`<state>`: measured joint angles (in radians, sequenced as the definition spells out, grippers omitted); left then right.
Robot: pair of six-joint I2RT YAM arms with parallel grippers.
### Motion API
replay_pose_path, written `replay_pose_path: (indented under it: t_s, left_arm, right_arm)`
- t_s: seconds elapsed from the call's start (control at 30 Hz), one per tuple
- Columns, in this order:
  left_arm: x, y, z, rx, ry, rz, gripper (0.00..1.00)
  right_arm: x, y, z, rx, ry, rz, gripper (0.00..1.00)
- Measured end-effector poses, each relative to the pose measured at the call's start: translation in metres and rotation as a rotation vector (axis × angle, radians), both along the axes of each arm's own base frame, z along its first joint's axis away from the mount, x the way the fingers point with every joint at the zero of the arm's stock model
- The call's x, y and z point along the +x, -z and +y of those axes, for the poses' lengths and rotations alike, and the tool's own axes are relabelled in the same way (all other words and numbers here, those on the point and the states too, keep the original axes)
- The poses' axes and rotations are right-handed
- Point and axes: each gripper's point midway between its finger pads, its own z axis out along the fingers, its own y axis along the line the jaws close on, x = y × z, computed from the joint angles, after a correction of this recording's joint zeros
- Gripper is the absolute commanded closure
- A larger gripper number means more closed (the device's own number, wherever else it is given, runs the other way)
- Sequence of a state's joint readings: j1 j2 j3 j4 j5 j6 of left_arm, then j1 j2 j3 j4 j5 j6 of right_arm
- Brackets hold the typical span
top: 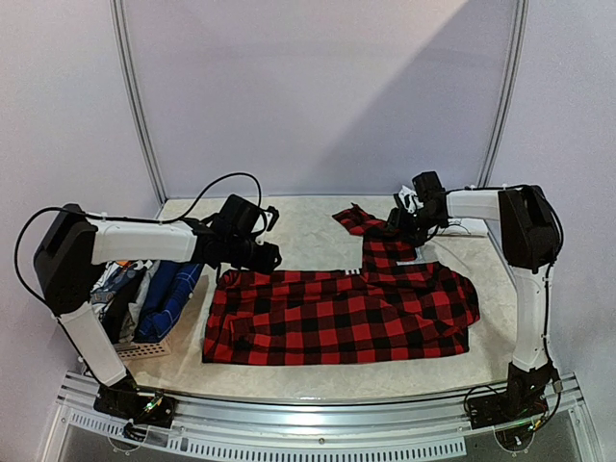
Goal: Fold and stack the mixed laundry pile
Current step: Fold the 1/3-folded shirt at the center of the board, then adjust the 1/3-folded shirt at the center of the board.
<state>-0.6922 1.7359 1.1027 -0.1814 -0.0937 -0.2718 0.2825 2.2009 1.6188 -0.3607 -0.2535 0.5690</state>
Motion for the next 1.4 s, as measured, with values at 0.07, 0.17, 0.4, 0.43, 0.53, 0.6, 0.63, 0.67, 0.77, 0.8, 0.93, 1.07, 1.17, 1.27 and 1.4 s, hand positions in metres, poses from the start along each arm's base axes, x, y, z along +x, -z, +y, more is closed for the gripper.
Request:
replay_pose_path:
  t_s: [0.07,0.17,0.4,0.43,0.53,0.6,0.63,0.67,0.77,0.8,0.93,1.07,1.17,1.27,1.4]
  left_arm:
    - [0.000,0.002,0.000,0.002,0.000,0.004,0.56]
    - [0.000,0.002,0.000,0.004,0.000,0.006,0.56]
    - [-0.001,0.003,0.000,0.006,0.000,0.008,0.57]
    - [-0.001,0.003,0.000,0.006,0.000,0.008,0.58]
    - [-0.001,0.004,0.000,0.007,0.000,0.009,0.58]
    - [-0.001,0.005,0.000,0.008,0.000,0.011,0.59]
    - [-0.001,0.006,0.000,0.010,0.000,0.013,0.59]
    - [-0.001,0.007,0.001,0.011,0.000,0.015,0.59]
    - [-0.001,0.009,0.001,0.016,0.000,0.020,0.60]
    - [-0.002,0.010,0.001,0.017,-0.001,0.021,0.60]
    - [-0.002,0.010,0.001,0.020,-0.001,0.024,0.58]
    - [-0.001,0.008,0.000,0.017,-0.001,0.022,0.55]
    - [0.000,0.008,0.000,0.014,0.000,0.019,0.52]
    - [0.000,0.007,-0.002,0.007,0.003,0.014,0.49]
    - [0.000,0.003,-0.008,-0.024,0.022,0.011,0.45]
  right_arm:
    - [0.003,0.005,-0.003,0.020,0.004,0.007,0.31]
    - [0.010,0.007,-0.002,0.055,0.000,0.001,0.36]
    - [0.028,0.005,0.014,0.130,-0.035,-0.029,0.63]
    - [0.028,0.006,0.016,0.141,-0.041,-0.030,0.68]
    - [0.028,0.007,0.019,0.155,-0.061,-0.031,0.82]
    - [0.027,0.005,0.022,0.169,-0.072,-0.030,0.93]
    - [0.027,0.004,0.023,0.176,-0.077,-0.031,0.98]
    - [0.027,0.003,0.025,0.179,-0.086,-0.036,1.00]
    - [0.026,0.002,0.027,0.184,-0.104,-0.042,1.00]
    - [0.026,0.002,0.027,0.185,-0.107,-0.041,1.00]
    - [0.022,-0.006,0.030,0.190,-0.121,-0.049,1.00]
    - [0.010,-0.036,0.038,0.201,-0.147,-0.081,1.00]
    - [-0.005,-0.073,0.052,0.218,-0.185,-0.133,1.00]
    - [-0.023,-0.108,0.067,0.242,-0.227,-0.187,1.00]
    - [-0.054,-0.142,0.085,0.284,-0.279,-0.233,1.00]
